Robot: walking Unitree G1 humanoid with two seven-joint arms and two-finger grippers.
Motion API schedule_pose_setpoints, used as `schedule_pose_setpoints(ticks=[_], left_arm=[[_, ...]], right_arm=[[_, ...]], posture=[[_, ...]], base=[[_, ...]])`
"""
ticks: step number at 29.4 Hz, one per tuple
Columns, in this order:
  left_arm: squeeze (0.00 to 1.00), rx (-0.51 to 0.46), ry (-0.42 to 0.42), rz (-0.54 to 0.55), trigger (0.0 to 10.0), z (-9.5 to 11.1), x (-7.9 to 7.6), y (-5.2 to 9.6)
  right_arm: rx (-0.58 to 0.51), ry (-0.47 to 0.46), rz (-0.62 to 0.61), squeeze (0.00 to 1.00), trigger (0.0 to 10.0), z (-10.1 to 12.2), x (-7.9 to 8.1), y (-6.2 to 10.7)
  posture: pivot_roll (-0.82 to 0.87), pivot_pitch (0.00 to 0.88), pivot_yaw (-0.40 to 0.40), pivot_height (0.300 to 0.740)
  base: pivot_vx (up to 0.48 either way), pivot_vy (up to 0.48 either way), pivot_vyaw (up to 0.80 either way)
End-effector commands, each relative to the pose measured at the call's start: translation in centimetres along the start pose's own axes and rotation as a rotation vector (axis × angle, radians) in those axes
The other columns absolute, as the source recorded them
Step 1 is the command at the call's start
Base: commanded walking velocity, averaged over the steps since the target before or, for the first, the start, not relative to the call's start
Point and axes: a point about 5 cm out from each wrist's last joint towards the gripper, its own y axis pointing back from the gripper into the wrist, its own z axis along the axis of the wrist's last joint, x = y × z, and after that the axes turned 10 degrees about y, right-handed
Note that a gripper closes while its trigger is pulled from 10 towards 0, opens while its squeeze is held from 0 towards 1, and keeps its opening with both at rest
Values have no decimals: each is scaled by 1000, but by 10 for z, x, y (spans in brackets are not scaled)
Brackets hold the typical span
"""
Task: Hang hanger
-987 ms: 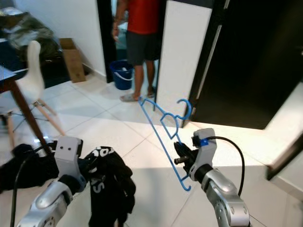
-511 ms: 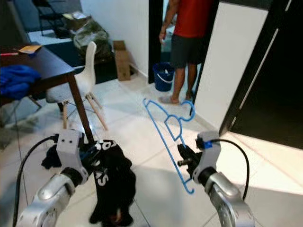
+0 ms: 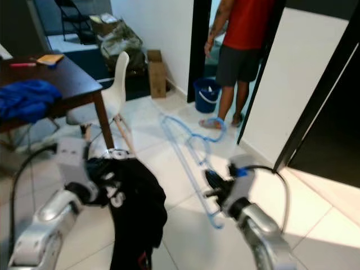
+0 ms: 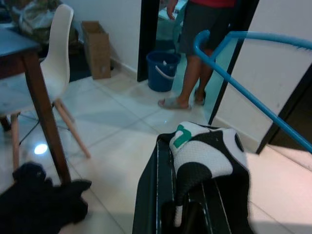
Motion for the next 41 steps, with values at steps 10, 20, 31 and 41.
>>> schedule_pose_setpoints(ticks=[10, 20, 31, 41], left_arm=[[0, -106, -9, -38, 10000, 31, -8, -11], [0, -174, -20, -111, 10000, 56, -17, -24], [0, -382, 3, -361, 10000, 127, -59, -42], [0, -575, -90, -335, 10000, 194, -52, -43]], right_arm=[[0, 10, -10, 0, 10000, 0, -3, 2], [-4, -31, -50, 0, 10000, 0, -8, 1], [18, -80, -75, 0, 10000, -4, -12, 1], [8, -68, -78, 0, 10000, -3, -12, 2]], posture=[[44, 0, -57, 740], [39, 0, -54, 740], [32, 0, -61, 740], [28, 0, -59, 740]], base=[[480, 0, 775], [480, 0, 77], [480, 0, -480], [480, 0, -48]])
